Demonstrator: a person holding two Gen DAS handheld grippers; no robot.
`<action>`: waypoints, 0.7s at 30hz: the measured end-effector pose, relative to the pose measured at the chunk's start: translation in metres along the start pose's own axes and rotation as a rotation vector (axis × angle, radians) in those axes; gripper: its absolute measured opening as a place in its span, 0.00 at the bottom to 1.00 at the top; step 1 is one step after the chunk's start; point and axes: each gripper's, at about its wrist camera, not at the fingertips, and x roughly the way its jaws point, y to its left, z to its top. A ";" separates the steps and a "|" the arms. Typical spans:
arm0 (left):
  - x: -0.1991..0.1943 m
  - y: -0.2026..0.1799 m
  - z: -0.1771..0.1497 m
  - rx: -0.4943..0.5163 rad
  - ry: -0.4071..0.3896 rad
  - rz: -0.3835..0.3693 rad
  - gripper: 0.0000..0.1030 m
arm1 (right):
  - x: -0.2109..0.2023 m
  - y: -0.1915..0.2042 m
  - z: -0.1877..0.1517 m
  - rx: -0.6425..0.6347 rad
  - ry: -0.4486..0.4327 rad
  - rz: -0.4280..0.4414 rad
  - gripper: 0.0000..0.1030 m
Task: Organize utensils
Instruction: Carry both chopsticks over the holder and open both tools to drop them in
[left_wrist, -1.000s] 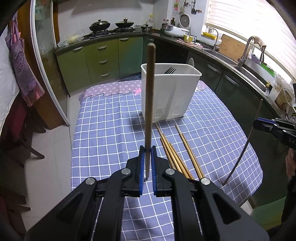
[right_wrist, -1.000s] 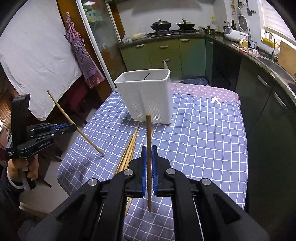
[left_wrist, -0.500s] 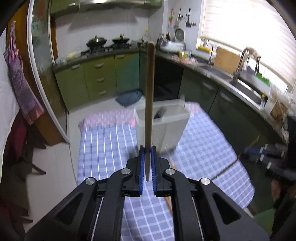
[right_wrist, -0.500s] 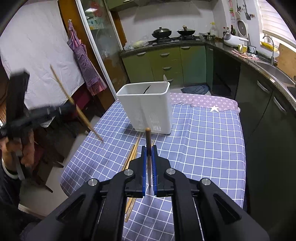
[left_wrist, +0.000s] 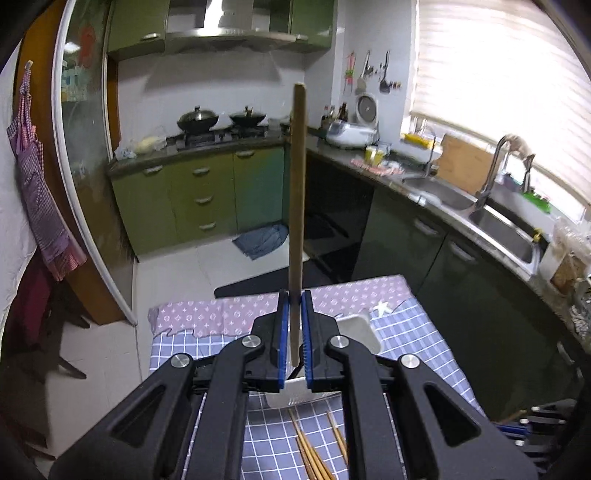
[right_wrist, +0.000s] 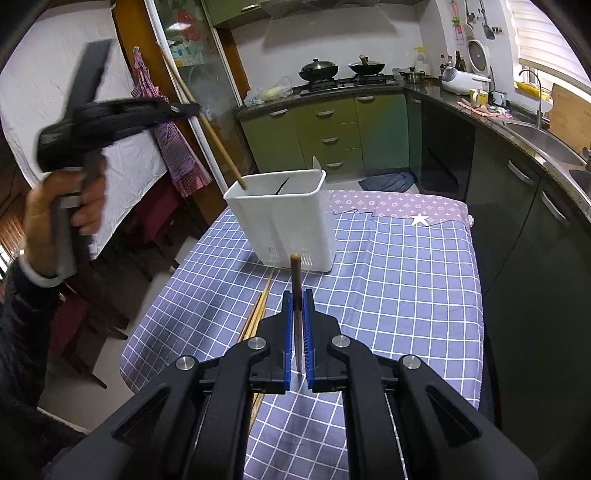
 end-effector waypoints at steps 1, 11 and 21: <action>0.008 0.000 -0.002 -0.001 0.018 0.007 0.07 | -0.002 0.000 0.001 -0.002 -0.002 -0.002 0.06; 0.051 0.012 -0.032 -0.020 0.155 0.013 0.29 | -0.012 0.016 0.043 -0.039 -0.043 -0.015 0.06; -0.026 0.032 -0.037 -0.024 0.052 -0.007 0.45 | -0.050 0.032 0.145 -0.017 -0.283 0.000 0.06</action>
